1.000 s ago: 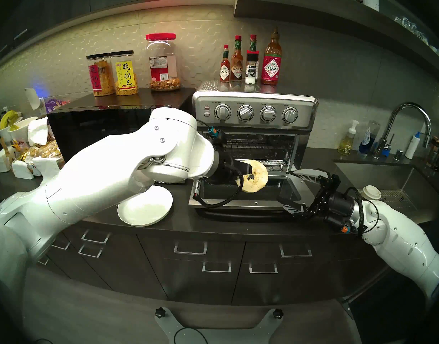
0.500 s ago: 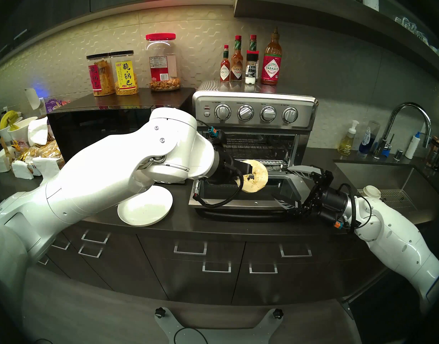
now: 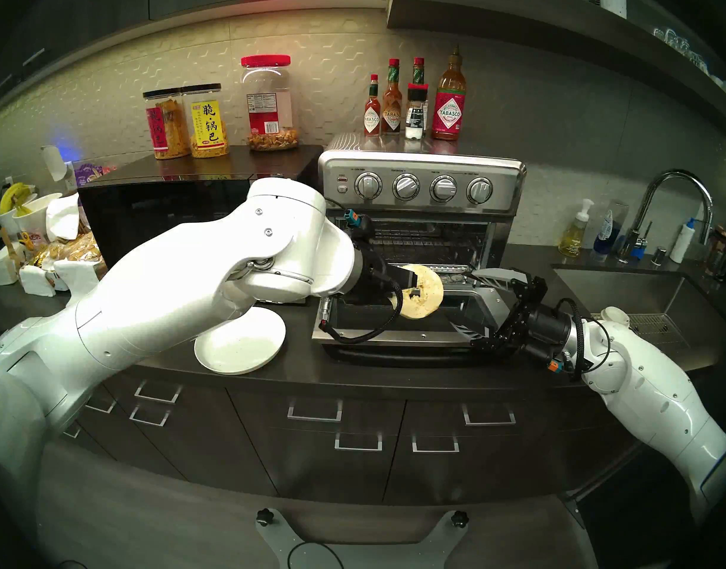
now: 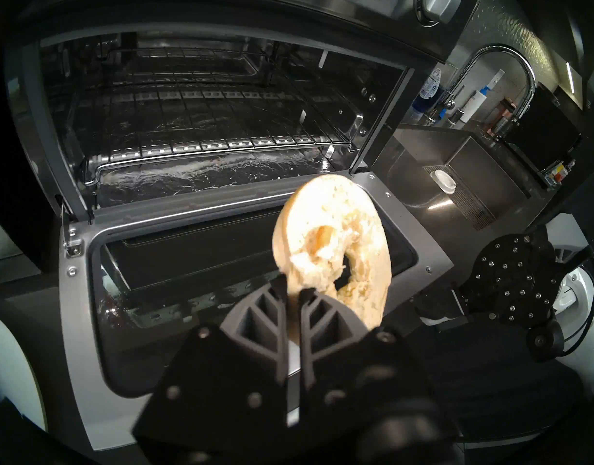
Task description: Open the oven and place the bagel inside on the rack
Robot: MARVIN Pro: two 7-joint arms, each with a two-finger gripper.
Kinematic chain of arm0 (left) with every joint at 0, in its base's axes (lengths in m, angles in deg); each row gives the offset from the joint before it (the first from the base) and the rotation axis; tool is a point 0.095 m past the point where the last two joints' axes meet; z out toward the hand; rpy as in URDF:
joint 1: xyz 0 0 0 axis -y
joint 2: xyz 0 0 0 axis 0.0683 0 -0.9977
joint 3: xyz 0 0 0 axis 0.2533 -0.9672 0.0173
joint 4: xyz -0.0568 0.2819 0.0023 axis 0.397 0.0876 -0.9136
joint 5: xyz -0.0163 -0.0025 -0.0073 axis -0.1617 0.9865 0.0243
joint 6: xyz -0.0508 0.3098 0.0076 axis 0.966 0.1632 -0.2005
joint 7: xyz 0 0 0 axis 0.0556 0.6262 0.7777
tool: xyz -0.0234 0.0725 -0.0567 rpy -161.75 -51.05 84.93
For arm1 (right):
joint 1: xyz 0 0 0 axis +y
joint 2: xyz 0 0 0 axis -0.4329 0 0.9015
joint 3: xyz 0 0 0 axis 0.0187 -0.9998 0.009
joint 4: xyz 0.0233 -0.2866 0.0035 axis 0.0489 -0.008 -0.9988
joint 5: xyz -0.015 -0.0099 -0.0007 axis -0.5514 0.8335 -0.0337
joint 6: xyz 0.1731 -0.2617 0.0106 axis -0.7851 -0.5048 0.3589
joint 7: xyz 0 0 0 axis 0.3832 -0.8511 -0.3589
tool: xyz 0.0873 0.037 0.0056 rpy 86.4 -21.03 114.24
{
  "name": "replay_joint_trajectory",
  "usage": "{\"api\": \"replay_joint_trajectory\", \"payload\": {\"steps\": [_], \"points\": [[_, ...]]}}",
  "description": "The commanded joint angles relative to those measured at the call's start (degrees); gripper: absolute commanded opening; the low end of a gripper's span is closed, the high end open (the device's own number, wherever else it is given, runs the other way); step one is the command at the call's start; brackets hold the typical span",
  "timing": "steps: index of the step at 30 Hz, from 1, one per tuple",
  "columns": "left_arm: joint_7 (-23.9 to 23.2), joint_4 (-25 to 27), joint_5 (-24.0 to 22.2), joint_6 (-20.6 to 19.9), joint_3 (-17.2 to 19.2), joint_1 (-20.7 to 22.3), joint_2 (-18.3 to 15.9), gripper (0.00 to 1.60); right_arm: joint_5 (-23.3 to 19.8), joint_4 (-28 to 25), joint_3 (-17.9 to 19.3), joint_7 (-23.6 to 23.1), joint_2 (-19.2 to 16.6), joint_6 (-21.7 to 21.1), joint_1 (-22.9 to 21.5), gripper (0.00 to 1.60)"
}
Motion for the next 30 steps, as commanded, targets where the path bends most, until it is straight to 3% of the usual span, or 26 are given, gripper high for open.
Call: {"api": "replay_joint_trajectory", "payload": {"steps": [1,30], "points": [[0.09,0.47,0.08,0.05,0.91,1.06,0.07,0.0,0.35,0.15,-0.03,-0.55,-0.32,-0.06,-1.74,1.6],[0.08,0.47,0.07,0.07,0.88,1.08,0.06,0.0,1.42,1.2,-1.66,-2.67,2.64,-0.06,-4.48,1.6]]}}
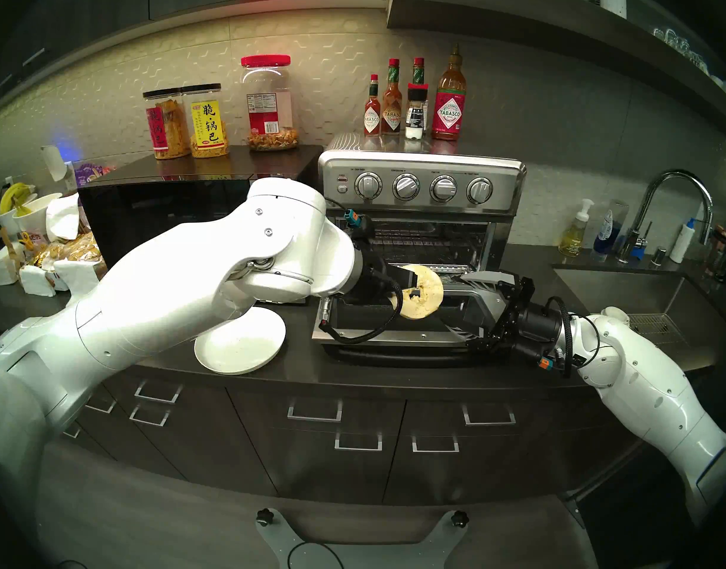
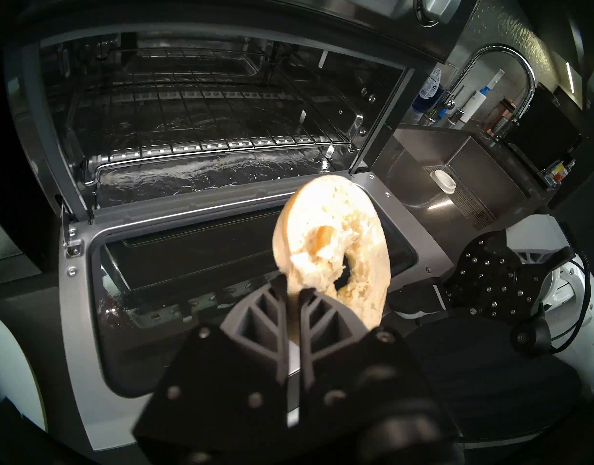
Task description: Open the oven and place the bagel inside on the rack
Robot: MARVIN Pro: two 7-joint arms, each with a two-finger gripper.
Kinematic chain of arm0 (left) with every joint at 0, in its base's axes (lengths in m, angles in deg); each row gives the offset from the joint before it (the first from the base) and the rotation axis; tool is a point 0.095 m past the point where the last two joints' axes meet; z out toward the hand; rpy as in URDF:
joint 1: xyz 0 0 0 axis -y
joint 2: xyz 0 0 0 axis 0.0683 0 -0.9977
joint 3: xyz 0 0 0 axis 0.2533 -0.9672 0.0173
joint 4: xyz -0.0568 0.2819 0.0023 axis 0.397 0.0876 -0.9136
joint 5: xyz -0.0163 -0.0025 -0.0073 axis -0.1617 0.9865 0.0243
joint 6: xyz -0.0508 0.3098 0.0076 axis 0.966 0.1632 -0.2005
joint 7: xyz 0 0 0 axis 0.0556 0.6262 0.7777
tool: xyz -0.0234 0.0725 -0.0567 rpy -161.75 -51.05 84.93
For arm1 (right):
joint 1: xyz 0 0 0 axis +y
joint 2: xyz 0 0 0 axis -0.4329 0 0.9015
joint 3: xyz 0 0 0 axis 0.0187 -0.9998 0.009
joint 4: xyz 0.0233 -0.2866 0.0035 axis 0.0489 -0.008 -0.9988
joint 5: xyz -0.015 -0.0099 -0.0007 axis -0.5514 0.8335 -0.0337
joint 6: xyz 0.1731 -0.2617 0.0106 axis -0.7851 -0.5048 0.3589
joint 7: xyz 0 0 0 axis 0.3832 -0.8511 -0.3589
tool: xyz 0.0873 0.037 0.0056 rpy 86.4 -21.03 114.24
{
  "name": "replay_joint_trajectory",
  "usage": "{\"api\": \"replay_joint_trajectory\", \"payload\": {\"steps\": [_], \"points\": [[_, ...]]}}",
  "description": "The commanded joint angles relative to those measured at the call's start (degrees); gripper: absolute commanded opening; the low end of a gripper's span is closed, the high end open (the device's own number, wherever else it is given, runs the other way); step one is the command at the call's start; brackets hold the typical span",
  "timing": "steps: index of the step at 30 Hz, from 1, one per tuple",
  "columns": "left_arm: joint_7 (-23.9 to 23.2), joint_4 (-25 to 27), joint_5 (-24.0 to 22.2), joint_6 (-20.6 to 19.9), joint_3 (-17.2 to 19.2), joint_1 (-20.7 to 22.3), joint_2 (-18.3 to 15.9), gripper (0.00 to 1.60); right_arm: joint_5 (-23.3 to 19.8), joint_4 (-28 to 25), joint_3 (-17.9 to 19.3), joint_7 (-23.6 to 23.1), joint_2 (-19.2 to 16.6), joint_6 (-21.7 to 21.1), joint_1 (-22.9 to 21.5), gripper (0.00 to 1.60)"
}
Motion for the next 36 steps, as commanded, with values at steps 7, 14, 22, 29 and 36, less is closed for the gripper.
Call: {"api": "replay_joint_trajectory", "payload": {"steps": [7,14,22,29,36], "points": [[0.08,0.47,0.07,0.05,0.9,1.06,0.06,0.0,0.21,0.43,-0.23,0.27,1.11,-0.06,-1.74,1.6],[0.08,0.47,0.07,0.06,0.9,1.06,0.06,0.0,0.86,0.74,-0.58,-0.31,0.99,-0.06,-2.18,1.6],[0.08,0.47,0.07,0.06,0.9,1.06,0.06,0.0,1.93,1.5,-0.77,0.06,1.08,-0.06,-2.2,1.6],[0.08,0.47,0.07,0.06,0.89,1.07,0.05,0.0,2.01,1.47,-1.03,0.09,1.8,-0.06,-2.62,1.6],[0.07,0.47,0.07,0.06,0.89,1.07,0.05,0.0,2.27,1.31,-1.2,-0.01,2.48,-0.06,-2.9,1.6]]}}
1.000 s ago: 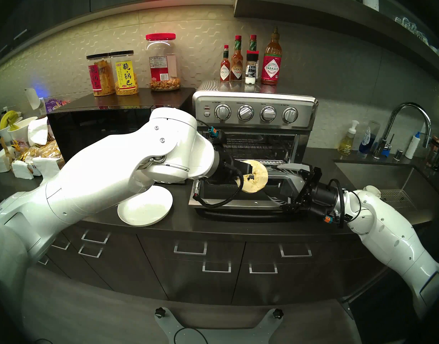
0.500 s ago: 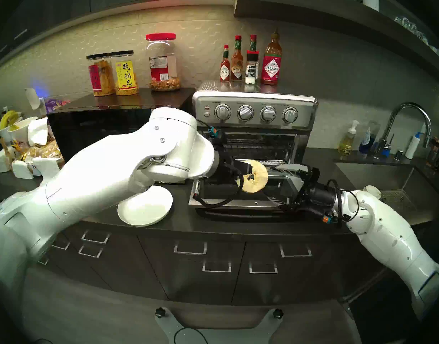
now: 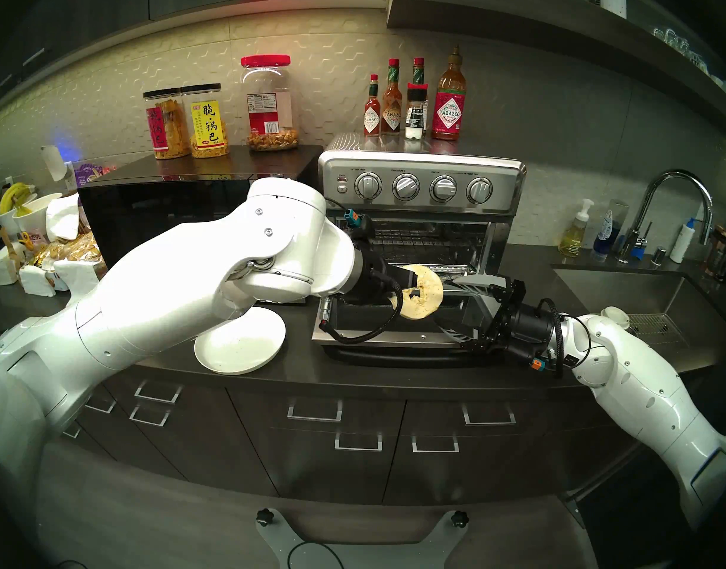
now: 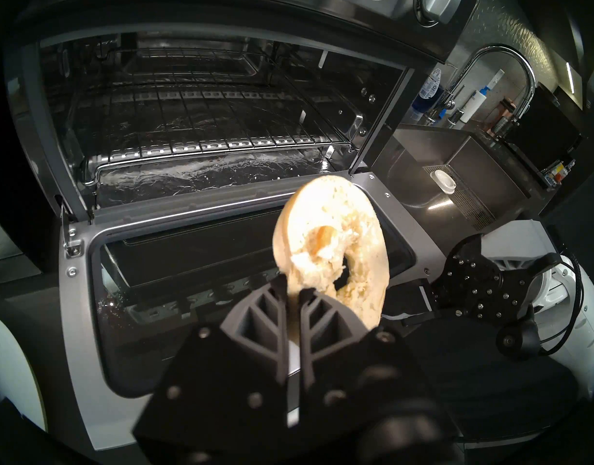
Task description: Open the oven and place the bagel inside on the rack
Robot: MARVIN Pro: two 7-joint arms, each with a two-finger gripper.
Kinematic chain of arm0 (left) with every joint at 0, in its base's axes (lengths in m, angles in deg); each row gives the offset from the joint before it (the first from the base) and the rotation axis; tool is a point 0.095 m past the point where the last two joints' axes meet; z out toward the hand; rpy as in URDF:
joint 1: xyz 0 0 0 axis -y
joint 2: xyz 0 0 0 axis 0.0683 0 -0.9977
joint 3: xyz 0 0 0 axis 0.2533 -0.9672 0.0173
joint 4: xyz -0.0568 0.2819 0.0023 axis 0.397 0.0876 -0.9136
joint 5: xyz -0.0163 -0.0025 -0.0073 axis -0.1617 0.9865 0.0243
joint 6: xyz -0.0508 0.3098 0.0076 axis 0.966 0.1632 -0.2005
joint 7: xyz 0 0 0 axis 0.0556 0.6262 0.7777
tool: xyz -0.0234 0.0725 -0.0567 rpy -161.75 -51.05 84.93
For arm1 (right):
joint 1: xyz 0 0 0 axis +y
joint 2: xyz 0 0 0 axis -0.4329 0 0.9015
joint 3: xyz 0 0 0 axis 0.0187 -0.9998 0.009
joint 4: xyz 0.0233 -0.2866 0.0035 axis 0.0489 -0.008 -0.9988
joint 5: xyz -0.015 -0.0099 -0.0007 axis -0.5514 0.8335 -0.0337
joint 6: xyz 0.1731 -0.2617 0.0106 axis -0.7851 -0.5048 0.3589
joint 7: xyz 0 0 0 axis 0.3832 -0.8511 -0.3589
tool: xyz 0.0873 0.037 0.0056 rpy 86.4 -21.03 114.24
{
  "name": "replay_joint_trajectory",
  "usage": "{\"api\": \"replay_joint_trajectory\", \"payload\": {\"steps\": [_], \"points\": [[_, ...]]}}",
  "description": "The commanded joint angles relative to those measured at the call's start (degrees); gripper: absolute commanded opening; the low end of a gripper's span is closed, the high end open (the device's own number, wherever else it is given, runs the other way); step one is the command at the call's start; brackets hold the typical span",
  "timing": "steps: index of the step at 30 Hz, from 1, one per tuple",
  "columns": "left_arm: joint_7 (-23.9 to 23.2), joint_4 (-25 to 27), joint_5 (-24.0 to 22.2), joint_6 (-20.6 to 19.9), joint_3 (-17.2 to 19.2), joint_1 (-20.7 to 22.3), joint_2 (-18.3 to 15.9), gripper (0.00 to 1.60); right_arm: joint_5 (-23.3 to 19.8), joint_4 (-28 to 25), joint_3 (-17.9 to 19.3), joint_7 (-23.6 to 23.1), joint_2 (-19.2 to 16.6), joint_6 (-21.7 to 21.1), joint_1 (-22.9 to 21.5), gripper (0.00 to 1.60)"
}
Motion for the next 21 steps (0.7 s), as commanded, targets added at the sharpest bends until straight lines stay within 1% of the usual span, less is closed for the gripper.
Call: {"api": "replay_joint_trajectory", "payload": {"steps": [1,11,21], "points": [[0.07,0.47,0.07,0.04,0.91,1.04,0.05,0.0,-0.17,-0.21,-0.14,0.13,1.21,-0.21,-1.55,1.6],[0.07,0.47,0.07,0.05,0.89,1.05,0.05,0.0,-0.33,0.23,-0.53,-0.56,2.56,-0.22,-2.52,1.6],[0.07,0.47,0.07,0.05,0.89,1.06,0.05,0.0,-0.14,-0.03,-0.45,-0.65,3.17,-0.56,-2.51,1.6]]}}
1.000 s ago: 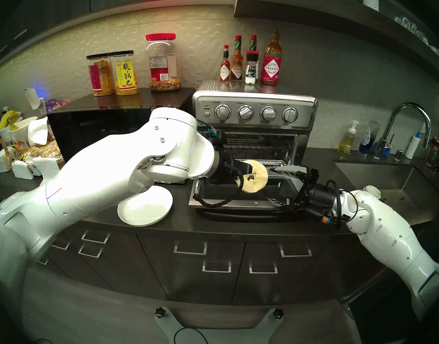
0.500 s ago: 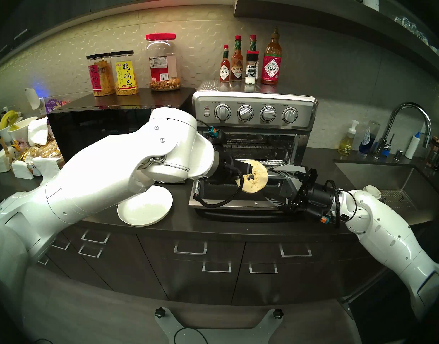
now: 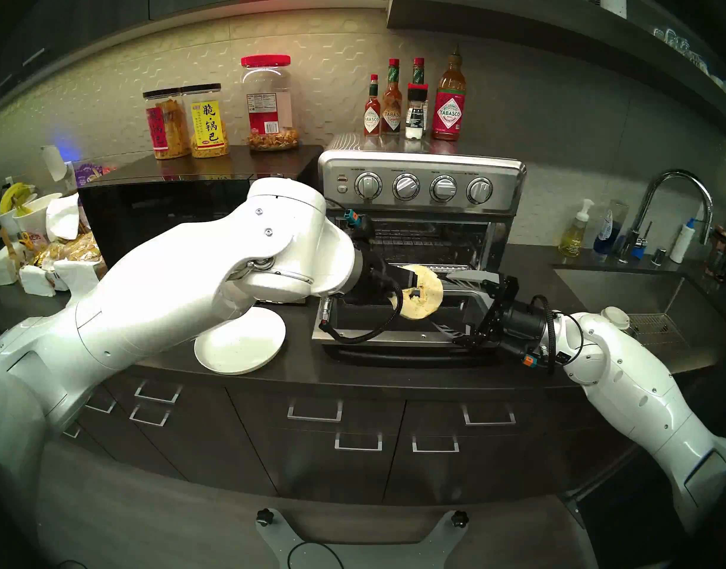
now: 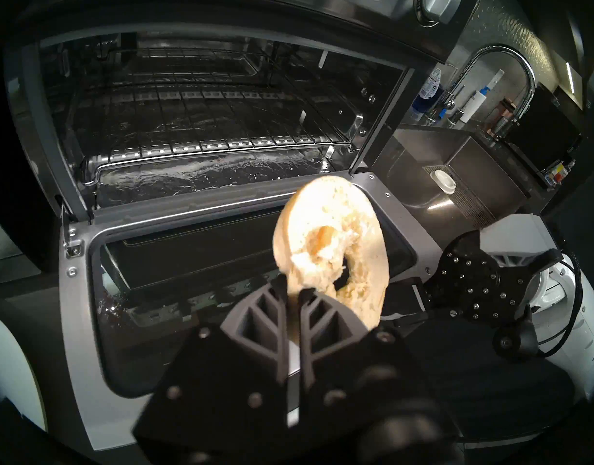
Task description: Open the oven and place the bagel inside on the rack
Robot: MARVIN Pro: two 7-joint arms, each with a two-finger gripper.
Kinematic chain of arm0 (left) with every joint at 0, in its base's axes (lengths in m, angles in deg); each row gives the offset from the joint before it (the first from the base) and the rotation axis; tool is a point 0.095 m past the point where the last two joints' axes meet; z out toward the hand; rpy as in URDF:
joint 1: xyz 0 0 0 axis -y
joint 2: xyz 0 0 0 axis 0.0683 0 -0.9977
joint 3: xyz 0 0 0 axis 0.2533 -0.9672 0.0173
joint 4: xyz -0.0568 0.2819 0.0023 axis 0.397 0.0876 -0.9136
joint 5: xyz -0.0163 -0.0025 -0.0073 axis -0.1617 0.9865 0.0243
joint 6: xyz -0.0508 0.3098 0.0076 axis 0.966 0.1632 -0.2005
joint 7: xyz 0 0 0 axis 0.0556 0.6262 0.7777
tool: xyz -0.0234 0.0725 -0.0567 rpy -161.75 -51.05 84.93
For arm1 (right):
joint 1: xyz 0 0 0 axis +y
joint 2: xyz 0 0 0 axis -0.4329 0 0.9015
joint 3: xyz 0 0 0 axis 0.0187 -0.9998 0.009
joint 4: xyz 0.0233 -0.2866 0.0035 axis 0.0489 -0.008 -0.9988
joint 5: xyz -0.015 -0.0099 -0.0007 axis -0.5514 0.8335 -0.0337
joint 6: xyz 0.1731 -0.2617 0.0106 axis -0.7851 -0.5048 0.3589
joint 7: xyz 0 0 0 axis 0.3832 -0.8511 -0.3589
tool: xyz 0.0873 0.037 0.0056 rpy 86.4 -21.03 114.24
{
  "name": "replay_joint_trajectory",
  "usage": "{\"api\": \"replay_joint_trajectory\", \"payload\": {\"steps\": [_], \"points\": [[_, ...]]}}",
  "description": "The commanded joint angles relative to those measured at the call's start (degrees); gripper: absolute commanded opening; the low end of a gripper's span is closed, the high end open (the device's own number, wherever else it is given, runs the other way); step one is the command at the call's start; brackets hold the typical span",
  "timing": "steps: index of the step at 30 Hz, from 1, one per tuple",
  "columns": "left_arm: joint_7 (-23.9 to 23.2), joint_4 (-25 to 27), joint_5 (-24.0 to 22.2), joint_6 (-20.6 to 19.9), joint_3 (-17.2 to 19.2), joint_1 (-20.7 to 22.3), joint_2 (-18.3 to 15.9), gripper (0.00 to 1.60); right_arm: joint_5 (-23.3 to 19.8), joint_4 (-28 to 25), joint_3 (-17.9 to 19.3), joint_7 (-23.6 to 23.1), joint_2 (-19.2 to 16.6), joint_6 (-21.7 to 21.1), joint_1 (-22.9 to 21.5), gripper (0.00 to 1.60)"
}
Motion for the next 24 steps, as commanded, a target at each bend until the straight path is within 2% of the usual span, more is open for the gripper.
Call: {"api": "replay_joint_trajectory", "payload": {"steps": [1,6,7,8,11,12,14,21,22,24], "points": [[0.07,0.47,0.07,0.04,0.91,1.05,0.05,0.0,-0.19,-0.47,0.22,0.08,0.92,-0.45,-1.02,1.6],[0.06,0.47,0.07,0.04,0.91,1.05,0.04,0.0,-0.67,-1.13,0.51,0.01,0.82,-0.66,-0.75,1.56],[0.06,0.47,0.07,0.04,0.9,1.05,0.04,0.0,-0.76,-1.18,0.53,-0.02,0.8,-0.66,-0.74,1.44],[0.06,0.47,0.07,0.04,0.9,1.05,0.04,0.0,-0.8,-1.2,0.53,-0.04,0.8,-0.68,-0.74,1.08],[0.06,0.47,0.07,0.05,0.9,1.06,0.04,0.0,-0.95,-1.15,0.57,-0.01,0.85,-0.74,-0.69,0.92],[0.06,0.47,0.07,0.05,0.89,1.06,0.04,0.0,-0.95,-1.12,0.63,0.15,0.91,-0.77,-0.62,0.79],[0.06,0.47,0.07,0.06,0.88,1.07,0.03,0.0,-1.06,-1.11,0.66,0.16,0.88,-0.77,-0.59,0.67],[0.04,0.47,0.06,0.08,0.85,1.1,0.02,0.0,-1.5,-1.09,0.98,0.62,0.85,-0.91,-0.25,0.65],[0.04,0.47,0.06,0.08,0.85,1.1,0.02,0.0,-1.53,-1.05,0.99,0.64,0.85,-0.88,-0.24,0.56],[0.03,0.47,0.06,0.08,0.84,1.11,0.02,0.0,-1.67,-0.99,1.06,0.78,0.9,-0.87,-0.17,0.49]]}}
